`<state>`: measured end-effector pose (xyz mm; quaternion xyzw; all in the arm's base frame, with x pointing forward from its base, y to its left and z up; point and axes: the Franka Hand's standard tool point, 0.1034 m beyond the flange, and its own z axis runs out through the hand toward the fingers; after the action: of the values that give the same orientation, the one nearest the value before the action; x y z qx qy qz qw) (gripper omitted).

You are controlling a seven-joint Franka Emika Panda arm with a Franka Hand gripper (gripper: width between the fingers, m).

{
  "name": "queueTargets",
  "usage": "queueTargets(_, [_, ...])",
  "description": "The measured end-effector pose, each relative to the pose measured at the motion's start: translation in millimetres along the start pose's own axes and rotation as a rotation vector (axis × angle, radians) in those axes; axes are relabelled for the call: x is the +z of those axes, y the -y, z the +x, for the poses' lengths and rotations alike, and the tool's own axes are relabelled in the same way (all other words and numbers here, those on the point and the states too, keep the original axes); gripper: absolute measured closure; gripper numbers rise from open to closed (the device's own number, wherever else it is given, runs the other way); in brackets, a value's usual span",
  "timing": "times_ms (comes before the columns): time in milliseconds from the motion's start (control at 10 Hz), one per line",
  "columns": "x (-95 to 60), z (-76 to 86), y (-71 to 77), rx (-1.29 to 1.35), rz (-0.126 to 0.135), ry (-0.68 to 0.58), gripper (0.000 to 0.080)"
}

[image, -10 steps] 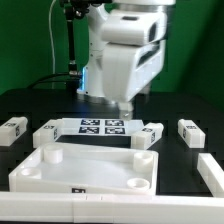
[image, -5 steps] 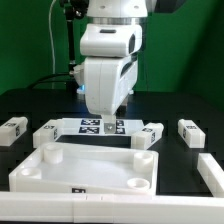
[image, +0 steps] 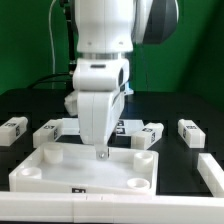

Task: Assemble desk

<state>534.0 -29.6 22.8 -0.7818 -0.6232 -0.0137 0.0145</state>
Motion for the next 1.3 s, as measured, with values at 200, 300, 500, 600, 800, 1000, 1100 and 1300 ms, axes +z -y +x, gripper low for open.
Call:
queueTargets(200, [11.8, -4.3, 4.3, 0.009, 0.017, 0.000, 0.0150])
queueTargets(300, [14.9, -4.7, 5.4, 0.011, 0.023, 0.001, 0.0150])
queueTargets(500, [14.8, -4.5, 5.2, 0.015, 0.023, 0.001, 0.0150])
queueTargets(600, [15.1, -4.7, 5.4, 0.015, 0.024, 0.001, 0.0263])
queueTargets(800, [15.1, -4.8, 5.4, 0.015, 0.024, 0.001, 0.0400])
queueTargets(1000, [15.7, -5.0, 6.5, 0.014, 0.027, 0.002, 0.0731])
queueTargets(1100, [15.9, -4.9, 8.8, 0.006, 0.033, 0.004, 0.0731])
queueTargets(1300, [15.9, -4.9, 8.9, 0.006, 0.033, 0.004, 0.0736])
